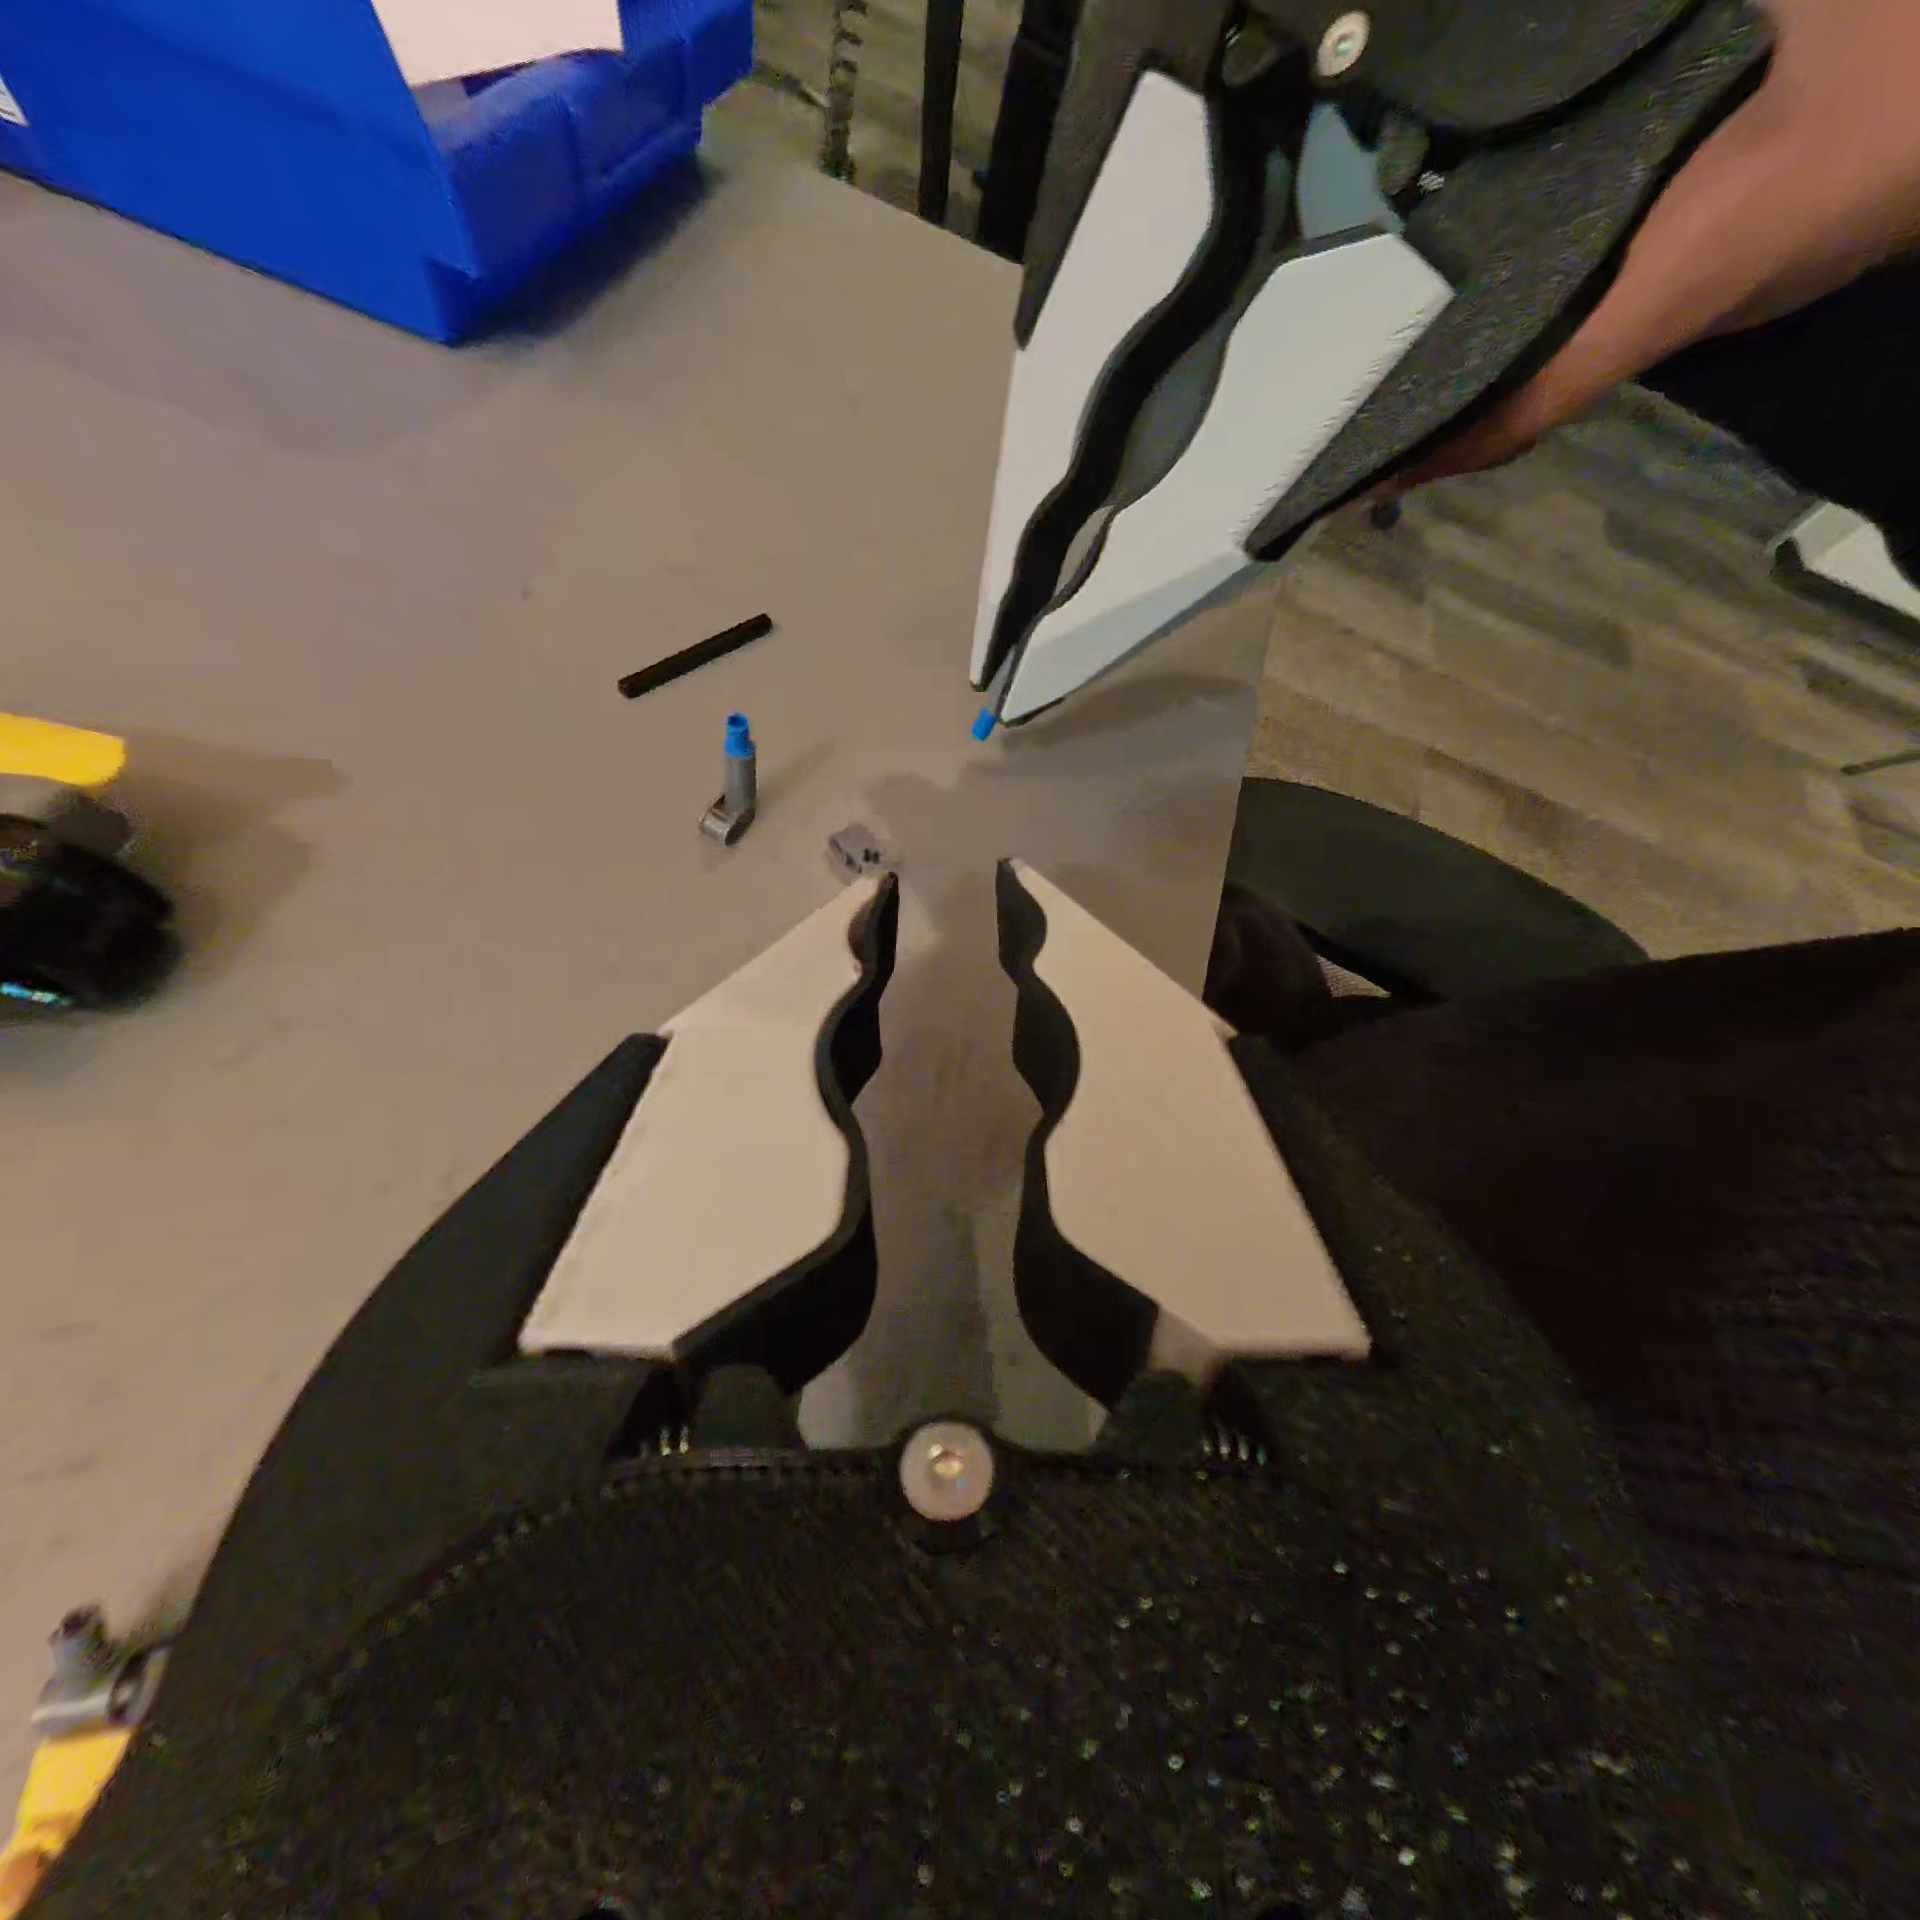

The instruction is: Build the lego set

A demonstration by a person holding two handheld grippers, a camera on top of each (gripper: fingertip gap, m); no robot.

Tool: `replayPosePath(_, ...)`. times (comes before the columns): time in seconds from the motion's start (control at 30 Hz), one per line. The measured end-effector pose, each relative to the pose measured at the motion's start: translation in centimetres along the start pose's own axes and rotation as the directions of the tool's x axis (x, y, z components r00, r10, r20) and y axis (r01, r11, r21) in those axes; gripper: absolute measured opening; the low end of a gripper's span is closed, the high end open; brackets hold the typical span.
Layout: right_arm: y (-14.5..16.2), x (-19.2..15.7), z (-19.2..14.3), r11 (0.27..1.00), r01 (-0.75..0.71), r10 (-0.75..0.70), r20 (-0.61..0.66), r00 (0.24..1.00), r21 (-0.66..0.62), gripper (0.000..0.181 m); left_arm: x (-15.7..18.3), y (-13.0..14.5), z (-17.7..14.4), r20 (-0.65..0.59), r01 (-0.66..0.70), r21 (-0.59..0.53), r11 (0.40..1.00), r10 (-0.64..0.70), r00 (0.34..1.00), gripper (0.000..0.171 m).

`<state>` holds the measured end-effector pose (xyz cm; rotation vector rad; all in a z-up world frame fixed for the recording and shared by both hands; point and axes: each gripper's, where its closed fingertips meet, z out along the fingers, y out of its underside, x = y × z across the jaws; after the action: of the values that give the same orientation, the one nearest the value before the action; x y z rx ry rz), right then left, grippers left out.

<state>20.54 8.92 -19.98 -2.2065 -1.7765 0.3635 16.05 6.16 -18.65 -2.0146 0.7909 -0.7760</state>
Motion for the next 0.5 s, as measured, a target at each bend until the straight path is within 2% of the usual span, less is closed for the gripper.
replayPosePath(0.23,-1.8,-0.1,-1.1,0.97,0.069,-0.056,-0.064,0.996,0.232,0.006,-0.8,0.6,2.5,0.094,-0.005,-0.107,0.994,0.015,0.995,0.015)
replayPosePath(0.37,-1.8,-0.1,-0.5,0.958,0.115,-0.096,-0.083,0.992,0.264,0.006,-1.3,0.8,3.3,0.119,-0.001,-0.149,0.989,0.019,0.993,0.015)
replayPosePath(0.5,-1.6,0.0,0.3,0.952,0.095,-0.088,-0.038,0.995,0.291,0.006,-2.0,1.3,3.8,0.161,-0.017,-0.2,0.98,0.05,0.986,0.009)
